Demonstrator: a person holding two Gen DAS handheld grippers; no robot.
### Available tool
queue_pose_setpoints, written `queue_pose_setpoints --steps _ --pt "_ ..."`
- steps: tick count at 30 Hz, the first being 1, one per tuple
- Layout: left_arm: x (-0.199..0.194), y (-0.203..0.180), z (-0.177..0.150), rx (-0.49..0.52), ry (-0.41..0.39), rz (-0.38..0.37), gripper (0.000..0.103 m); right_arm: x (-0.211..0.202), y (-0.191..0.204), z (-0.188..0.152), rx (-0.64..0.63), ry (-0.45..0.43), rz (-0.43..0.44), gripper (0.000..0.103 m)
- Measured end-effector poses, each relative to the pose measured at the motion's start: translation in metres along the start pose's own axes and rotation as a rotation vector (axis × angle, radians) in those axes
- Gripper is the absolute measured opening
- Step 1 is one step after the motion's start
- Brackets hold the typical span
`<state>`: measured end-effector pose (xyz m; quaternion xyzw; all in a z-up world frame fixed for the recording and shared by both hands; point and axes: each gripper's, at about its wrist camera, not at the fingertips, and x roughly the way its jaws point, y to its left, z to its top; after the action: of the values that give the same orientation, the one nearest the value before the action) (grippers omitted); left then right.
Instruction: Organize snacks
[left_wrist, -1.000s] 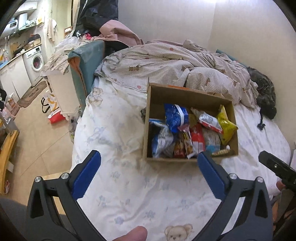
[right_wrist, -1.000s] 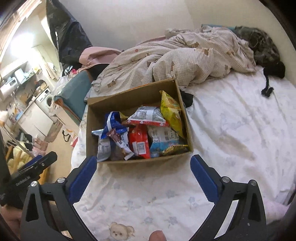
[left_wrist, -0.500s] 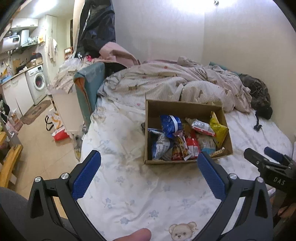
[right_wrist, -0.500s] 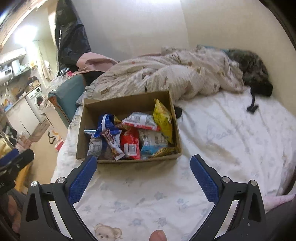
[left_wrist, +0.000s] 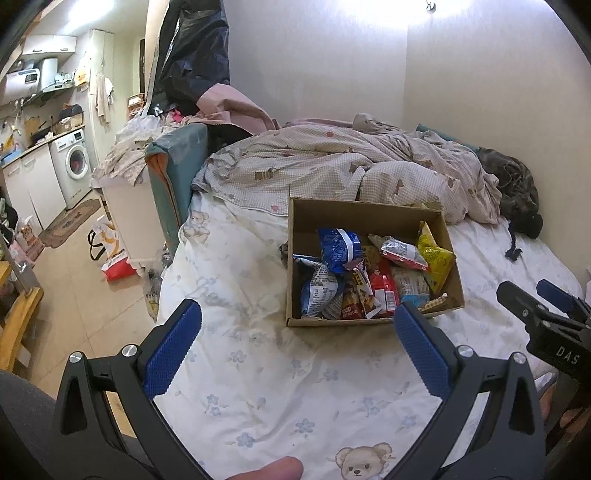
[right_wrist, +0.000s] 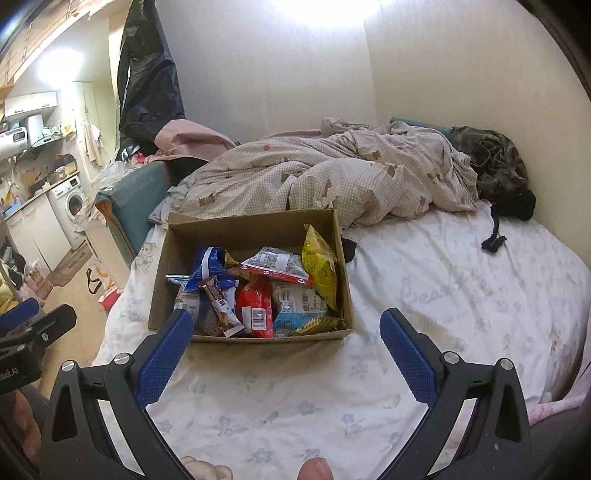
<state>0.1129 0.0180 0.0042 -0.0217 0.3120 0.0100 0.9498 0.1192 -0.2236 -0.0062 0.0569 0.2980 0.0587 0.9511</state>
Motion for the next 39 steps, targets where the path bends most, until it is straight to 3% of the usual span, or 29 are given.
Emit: queue_pose_setpoints --steps 39 --pt "0.0024 0.0029 0.0014 -0.024 0.012 -0.003 0.103 -0.0006 0.0025 -0.0007 -0.013 -0.003 -0.004 0.103"
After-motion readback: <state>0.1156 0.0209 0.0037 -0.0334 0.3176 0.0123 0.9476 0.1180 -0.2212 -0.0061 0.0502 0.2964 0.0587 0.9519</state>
